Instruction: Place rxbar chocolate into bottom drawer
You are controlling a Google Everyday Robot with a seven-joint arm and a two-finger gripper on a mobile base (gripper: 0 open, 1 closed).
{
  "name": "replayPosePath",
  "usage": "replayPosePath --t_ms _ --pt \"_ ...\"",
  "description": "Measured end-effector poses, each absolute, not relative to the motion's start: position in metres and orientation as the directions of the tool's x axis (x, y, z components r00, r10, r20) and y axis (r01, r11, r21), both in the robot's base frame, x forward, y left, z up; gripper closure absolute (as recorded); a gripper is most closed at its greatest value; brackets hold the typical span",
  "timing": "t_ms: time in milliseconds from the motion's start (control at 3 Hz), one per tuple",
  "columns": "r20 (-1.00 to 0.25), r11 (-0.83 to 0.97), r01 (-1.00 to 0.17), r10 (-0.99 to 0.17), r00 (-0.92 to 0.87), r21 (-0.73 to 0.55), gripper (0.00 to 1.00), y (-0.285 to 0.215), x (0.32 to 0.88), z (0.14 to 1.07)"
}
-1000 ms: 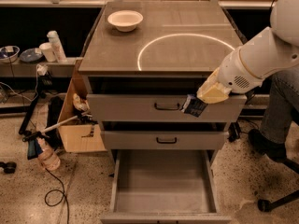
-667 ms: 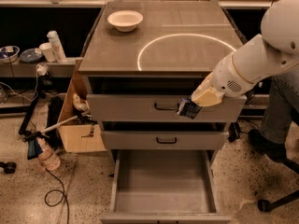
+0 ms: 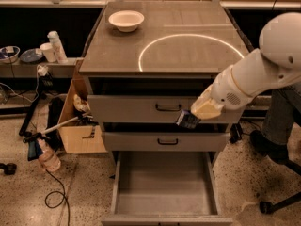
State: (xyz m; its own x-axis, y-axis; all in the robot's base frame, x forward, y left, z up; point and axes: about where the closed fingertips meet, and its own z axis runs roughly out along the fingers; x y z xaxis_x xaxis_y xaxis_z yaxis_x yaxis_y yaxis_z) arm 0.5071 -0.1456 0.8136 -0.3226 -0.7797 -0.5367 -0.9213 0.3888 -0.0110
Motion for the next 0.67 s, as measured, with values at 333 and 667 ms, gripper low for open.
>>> replayPosePath --t_ms 333,667 --pt "-0.526 0.410 -0.912 -0.770 -0.361 0.025 1.00 -0.147 0.492 0.788" --pt "-0.501 0.425 -0.904 -0.774 -0.387 0.041 1.00 -0.142 0.479 0.755"
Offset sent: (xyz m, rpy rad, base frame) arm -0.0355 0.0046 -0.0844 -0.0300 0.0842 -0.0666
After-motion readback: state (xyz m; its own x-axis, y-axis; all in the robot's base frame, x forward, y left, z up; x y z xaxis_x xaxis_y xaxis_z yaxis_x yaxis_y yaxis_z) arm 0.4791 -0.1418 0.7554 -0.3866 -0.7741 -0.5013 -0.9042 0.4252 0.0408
